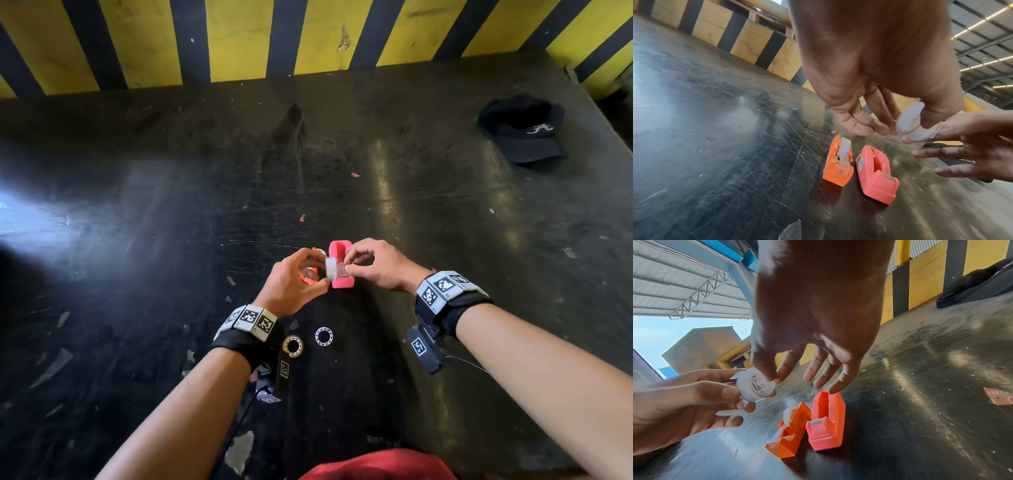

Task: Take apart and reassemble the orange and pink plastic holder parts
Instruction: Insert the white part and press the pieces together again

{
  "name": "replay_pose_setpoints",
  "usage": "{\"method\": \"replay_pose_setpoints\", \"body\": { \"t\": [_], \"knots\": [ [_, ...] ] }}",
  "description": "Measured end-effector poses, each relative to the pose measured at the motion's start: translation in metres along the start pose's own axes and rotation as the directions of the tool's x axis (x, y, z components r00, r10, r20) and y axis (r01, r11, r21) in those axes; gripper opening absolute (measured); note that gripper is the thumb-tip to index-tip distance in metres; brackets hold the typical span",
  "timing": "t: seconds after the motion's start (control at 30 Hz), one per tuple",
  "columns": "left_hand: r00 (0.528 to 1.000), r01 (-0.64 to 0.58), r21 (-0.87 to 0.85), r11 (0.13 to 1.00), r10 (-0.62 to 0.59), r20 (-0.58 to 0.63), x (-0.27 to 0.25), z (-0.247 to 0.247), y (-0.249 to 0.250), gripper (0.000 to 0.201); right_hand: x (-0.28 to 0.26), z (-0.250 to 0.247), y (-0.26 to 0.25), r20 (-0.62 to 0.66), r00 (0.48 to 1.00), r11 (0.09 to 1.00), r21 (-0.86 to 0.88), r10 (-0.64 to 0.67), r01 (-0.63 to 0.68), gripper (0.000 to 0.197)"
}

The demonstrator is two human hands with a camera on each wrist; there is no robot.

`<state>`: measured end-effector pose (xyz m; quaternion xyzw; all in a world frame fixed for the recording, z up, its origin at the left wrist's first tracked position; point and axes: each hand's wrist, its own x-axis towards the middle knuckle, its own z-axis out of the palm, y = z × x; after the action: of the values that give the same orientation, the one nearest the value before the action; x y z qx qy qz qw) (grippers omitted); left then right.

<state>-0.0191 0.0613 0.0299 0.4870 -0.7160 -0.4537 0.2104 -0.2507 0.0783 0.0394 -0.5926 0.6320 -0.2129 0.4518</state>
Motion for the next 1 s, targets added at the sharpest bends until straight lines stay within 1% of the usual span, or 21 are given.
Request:
{"method": "replay_pose_setpoints", "body": {
  "t": [0.13, 0.33, 0.5, 0.63, 0.73, 0.8, 0.83, 0.9, 0.93, 0.97, 1.0],
  "knots": [
    [0.999, -0.017, 0.005, 1.0, 0.016, 0.035, -0.001, -0.001, 0.003, 0.042, 0.001, 0.004, -0.001, 0.02, 1.0, 1.0, -0.007, 0.005, -0.005, 0.014],
    [0.999, -0.008, -0.024, 1.0, 0.009, 0.044, -0.001, 0.001, 0.007, 0.041, 0.001, 0.004, -0.001, 0.036, 0.999, 1.0, -0.026, 0.017, -0.017, 0.014],
    [0.999, -0.002, -0.048, 0.999, 0.004, 0.048, -0.001, 0.003, 0.006, 0.041, 0.0, 0.004, 0.0, 0.028, 0.999, 1.0, -0.008, 0.025, -0.025, 0.013],
    [0.999, -0.004, -0.051, 0.999, 0.007, 0.052, -0.001, 0.004, 0.008, 0.039, 0.0, 0.003, 0.0, 0.03, 0.999, 0.999, -0.012, 0.035, -0.035, 0.016],
    [0.998, -0.004, -0.044, 0.999, 0.007, 0.06, 0.0, 0.003, 0.008, 0.039, -0.001, 0.001, -0.001, 0.043, 0.997, 0.998, 0.018, 0.056, -0.057, 0.01],
    [0.998, 0.005, -0.057, 0.998, -0.002, 0.056, 0.0, 0.002, 0.007, 0.04, 0.0, -0.001, 0.0, 0.019, 0.997, 0.996, 0.033, 0.077, -0.077, 0.007],
    [0.999, 0.007, -0.066, 0.998, -0.004, 0.054, 0.0, 0.002, 0.007, 0.041, 0.001, -0.002, 0.002, -0.003, 0.996, 0.996, 0.031, 0.086, -0.086, 0.008],
    [0.999, 0.002, -0.057, 0.998, 0.001, 0.054, 0.001, 0.003, 0.005, 0.042, 0.006, -0.003, 0.006, -0.025, 0.994, 0.994, 0.018, 0.106, -0.106, 0.016],
    [0.998, -0.001, -0.048, 0.999, 0.004, 0.058, 0.002, 0.003, 0.005, 0.042, 0.01, -0.002, 0.01, -0.014, 0.993, 0.993, 0.001, 0.119, -0.119, 0.023],
    [0.998, -0.002, -0.047, 0.999, 0.005, 0.06, 0.002, 0.003, 0.003, 0.042, 0.013, -0.002, 0.013, 0.006, 0.992, 0.991, -0.037, 0.13, -0.13, 0.035],
    [0.998, 0.001, -0.055, 0.998, 0.002, 0.061, 0.003, 0.004, 0.003, 0.042, 0.017, -0.001, 0.017, 0.031, 0.99, 0.986, -0.102, 0.137, -0.134, 0.052]
  ]
}}
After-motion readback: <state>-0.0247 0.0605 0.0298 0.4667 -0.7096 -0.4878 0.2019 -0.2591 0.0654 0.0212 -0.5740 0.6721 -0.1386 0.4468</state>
